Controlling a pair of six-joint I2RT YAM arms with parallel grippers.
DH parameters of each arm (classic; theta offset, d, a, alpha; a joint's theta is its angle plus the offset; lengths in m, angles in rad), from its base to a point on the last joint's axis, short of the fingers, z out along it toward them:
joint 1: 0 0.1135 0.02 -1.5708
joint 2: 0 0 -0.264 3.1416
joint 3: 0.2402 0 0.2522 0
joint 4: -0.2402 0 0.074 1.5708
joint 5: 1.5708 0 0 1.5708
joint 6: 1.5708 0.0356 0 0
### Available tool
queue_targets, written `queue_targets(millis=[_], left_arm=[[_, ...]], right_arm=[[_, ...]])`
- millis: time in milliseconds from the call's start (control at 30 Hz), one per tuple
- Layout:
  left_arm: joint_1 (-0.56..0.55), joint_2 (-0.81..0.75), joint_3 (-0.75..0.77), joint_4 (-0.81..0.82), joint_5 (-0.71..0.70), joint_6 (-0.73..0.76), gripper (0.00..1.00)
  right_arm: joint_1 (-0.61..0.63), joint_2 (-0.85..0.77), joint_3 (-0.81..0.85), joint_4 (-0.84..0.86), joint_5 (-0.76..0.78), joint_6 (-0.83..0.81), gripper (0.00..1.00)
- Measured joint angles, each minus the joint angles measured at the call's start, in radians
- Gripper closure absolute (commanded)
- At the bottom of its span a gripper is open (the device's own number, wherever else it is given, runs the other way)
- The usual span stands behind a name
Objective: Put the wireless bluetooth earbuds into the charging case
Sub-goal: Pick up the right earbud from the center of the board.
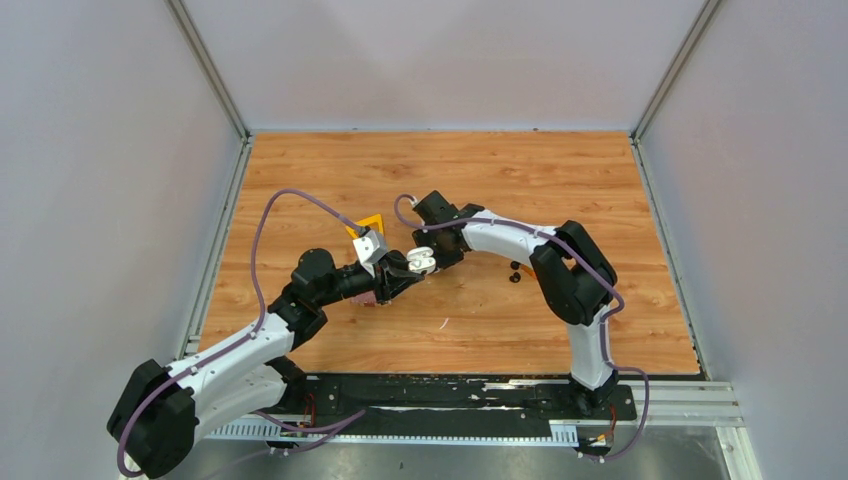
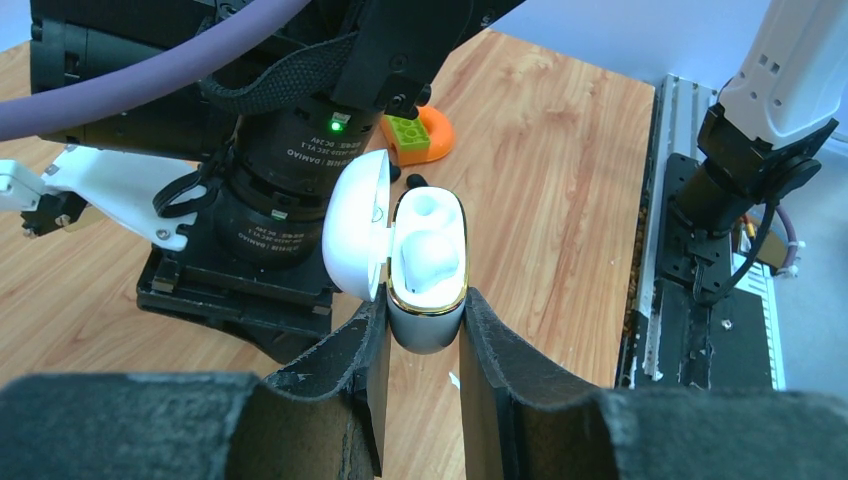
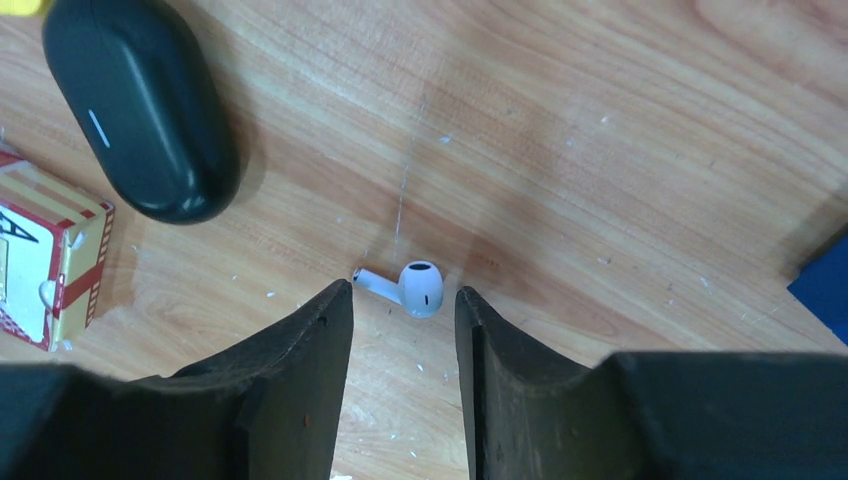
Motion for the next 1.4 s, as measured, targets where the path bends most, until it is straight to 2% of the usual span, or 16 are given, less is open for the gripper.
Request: queue_targets(millis=[667,1133,1300,1333,1400], left_arm=[[0.0,0.007,0.0,0.0,0.016,0.0,1.0],[0.0,0.007,0.0,0.0,0.017,0.006,1.0],[0.0,0.007,0.0,0.0,0.017,0.006,1.0],[0.0,0.007,0.0,0.0,0.017,0.006,1.0],[0.0,0.007,0.0,0.0,0.017,0.006,1.0]], right_arm=[[-0.001,0.057,0.083,-0.012,0.047,0.008,0.55],[0.003,0.011,0.002,0.031,0.105,-0.034,0.53],[0.011,-0.01,-0.029,0.034,0.109,-0.066,0.6],[0.011,-0.012,-0.032,0.033,0.107,-0.072,0.65],[0.012,-0.016,-0.037,0.034,0.1,-0.085,0.69]])
